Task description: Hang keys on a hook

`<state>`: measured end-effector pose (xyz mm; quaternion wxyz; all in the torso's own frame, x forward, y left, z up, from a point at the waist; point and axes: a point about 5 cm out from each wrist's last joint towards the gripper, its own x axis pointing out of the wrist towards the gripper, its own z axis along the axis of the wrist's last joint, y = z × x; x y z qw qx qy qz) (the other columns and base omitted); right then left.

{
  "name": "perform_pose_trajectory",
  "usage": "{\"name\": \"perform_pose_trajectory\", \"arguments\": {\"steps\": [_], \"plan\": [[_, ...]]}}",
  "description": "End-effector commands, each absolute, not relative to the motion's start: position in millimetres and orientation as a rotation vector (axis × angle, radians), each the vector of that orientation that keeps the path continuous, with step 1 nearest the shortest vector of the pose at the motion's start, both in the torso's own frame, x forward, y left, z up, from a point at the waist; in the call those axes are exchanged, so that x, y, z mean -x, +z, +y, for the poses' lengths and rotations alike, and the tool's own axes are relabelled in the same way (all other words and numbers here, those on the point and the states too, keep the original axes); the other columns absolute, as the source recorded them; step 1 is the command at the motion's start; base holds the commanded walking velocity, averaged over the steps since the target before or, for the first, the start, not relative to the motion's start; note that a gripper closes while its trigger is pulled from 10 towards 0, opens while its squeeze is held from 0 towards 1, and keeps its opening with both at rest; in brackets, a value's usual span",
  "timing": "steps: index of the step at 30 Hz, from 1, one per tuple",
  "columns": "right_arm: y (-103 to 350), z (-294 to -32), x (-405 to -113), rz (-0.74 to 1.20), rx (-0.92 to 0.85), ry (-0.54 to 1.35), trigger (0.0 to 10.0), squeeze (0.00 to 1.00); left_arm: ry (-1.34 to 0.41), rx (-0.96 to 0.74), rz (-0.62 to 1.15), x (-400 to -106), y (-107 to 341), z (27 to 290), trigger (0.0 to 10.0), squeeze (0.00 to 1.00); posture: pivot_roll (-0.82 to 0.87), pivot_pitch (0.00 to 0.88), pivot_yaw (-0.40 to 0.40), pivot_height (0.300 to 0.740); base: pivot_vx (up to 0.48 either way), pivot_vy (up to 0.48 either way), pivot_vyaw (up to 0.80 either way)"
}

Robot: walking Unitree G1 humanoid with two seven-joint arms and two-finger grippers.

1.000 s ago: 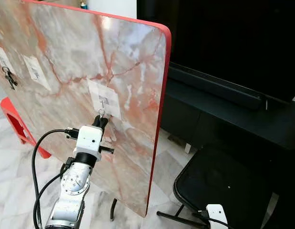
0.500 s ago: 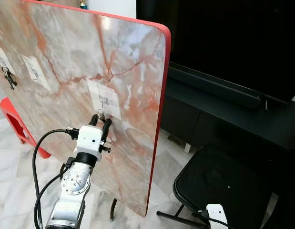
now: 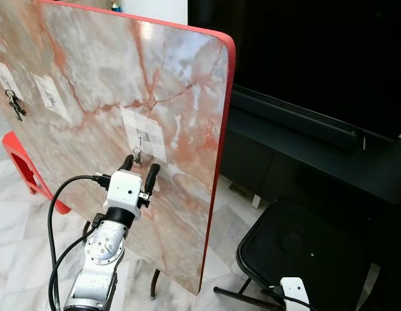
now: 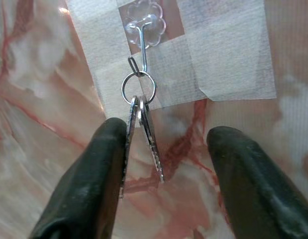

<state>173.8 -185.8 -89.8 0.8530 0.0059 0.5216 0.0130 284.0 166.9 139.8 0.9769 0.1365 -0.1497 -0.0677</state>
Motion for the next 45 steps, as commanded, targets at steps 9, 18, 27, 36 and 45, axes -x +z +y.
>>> {"name": "perform_pose_trajectory", "arguments": {"steps": [9, 18, 27, 36, 45], "plan": [[-89.9, -188.1, -173.1, 1.099, -0.006, 0.019, 10.0, 0.0, -0.174, -0.269, -0.345, -294.0, 154.0, 155.6, 10.0, 1.0, -0.02, 0.0, -0.054, 0.74, 0.0, 0.0, 0.0], [-90.0, -188.0, -172.8, 1.1, -0.006, 0.018, 10.0, 0.0, -0.194, -0.26, -0.335, -295.9, 153.0, 151.1, 10.0, 0.67, -0.02, 0.0, -0.054, 0.74, 0.0, 0.0, 0.0], [-90.1, -187.8, -172.8, 1.101, -0.007, 0.017, 10.0, 0.0, -0.162, -0.248, -0.202, -268.3, 112.0, 168.5, 10.0, 0.0, -0.02, 0.0, -0.051, 0.74, 0.0, 0.0, 0.0], [-90.0, -187.7, -173.0, 1.099, -0.006, 0.017, 10.0, 0.0, -0.103, -0.256, 0.035, -251.0, 54.8, 189.1, 10.0, 0.0, -0.02, 0.0, -0.046, 0.74, 0.0, 0.0, 0.0], [-90.6, -187.2, -171.9, 1.109, 0.012, 0.029, 10.0, 0.0, 0.128, -0.25, 0.635, -204.0, -45.6, 235.9, 10.0, 0.0, -0.01, 0.0, -0.039, 0.74, 0.0, 0.0, 0.0]]}}
